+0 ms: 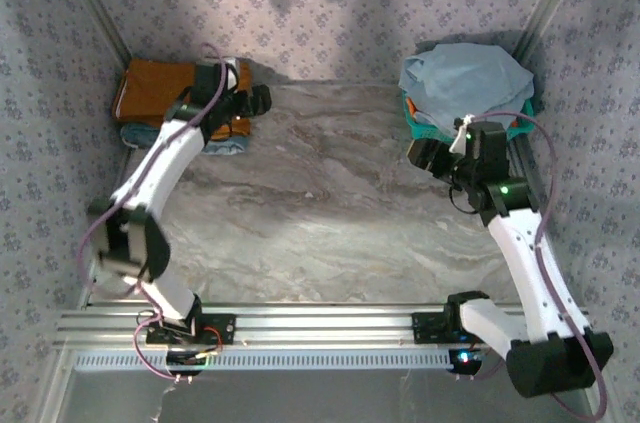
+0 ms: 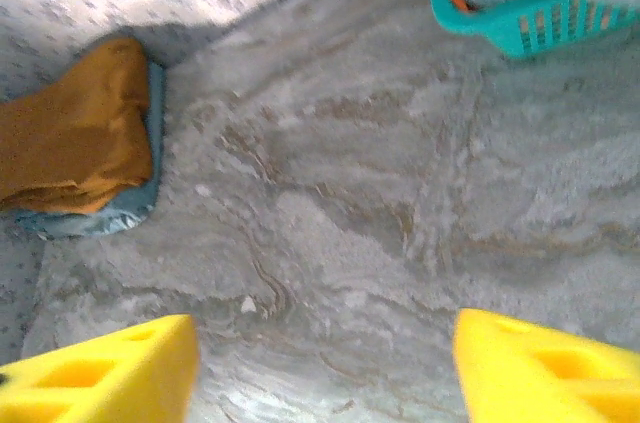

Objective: Fold and stack the trousers

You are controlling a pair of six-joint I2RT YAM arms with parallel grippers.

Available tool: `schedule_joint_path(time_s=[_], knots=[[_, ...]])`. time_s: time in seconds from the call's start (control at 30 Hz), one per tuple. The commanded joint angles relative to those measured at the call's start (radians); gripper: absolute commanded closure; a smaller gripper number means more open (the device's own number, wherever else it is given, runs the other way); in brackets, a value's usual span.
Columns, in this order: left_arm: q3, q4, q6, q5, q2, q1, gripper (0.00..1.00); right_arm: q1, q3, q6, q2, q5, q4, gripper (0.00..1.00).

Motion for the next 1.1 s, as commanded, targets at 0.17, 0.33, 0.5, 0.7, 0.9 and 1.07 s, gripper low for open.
schedule_joint_path(time_s=[0.17,0.33,0.5,0.7,0.9,1.07], knots=[[-0.431,0.116,0.060,-0.604,-0.395,-0.267,0.00,0.177,-0.257,-0.203,-0.172,0.459,0.405,0.00],[-0.589,0.160,0.117,-0.541,-0.376,-0.197,0.00,0.184,-0.448,-0.420,-0.104,0.584,0.762,0.00],[-0.799,0.435,0.143,-0.359,-0.410,0.039,0.00,0.038,-0.602,-0.648,0.007,0.394,0.971,0.00],[-1.104,0.961,0.325,-0.264,-0.365,0.158,0.00,-0.066,-0.697,-0.631,0.193,0.331,1.171,0.00],[-1.146,1.267,0.385,-0.193,-0.168,0.209,0.00,-0.104,-0.707,-0.636,0.358,0.298,1.308,0.00],[-1.148,1.382,0.320,-0.054,-0.033,0.302,0.00,-0.138,-0.725,-0.613,0.489,0.253,1.437,0.00]])
